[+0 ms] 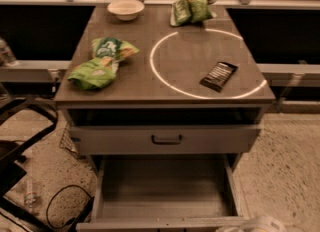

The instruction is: Close middle drawer

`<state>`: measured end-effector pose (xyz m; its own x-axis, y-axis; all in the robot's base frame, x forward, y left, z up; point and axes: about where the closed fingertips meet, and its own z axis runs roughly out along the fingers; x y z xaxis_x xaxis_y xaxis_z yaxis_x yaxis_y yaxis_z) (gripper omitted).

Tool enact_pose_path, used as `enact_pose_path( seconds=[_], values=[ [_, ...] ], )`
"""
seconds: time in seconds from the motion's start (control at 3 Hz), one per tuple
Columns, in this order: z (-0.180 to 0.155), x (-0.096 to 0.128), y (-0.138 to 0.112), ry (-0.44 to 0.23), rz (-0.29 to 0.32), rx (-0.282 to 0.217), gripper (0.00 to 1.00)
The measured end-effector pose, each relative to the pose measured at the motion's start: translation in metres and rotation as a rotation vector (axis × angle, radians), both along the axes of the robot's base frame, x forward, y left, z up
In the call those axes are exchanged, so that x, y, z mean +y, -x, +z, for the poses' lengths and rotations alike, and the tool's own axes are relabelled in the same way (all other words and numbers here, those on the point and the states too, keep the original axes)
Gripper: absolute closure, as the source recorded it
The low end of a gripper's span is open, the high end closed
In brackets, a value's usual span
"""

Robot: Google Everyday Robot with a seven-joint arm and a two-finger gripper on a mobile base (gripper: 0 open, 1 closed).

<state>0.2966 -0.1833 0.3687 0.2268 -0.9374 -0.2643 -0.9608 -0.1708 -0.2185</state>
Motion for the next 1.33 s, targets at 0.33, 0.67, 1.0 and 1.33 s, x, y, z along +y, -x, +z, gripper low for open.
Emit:
enact_pose_path(
  seconds=[0.33, 0.67, 1.0, 1.33],
  values=[
    [0.0, 0.0, 0.0, 0.0, 0.0, 0.0, 1.0],
    [0.0, 0.014, -0.037, -0.01, -0.024, -0.021, 1.0],
    [-0.001, 0.018, -0.048, -0.012, -0.031, -0.027, 1.0],
    [-0.005, 0.033, -0.082, -0.013, -0.031, -0.04, 1.0]
  ],
)
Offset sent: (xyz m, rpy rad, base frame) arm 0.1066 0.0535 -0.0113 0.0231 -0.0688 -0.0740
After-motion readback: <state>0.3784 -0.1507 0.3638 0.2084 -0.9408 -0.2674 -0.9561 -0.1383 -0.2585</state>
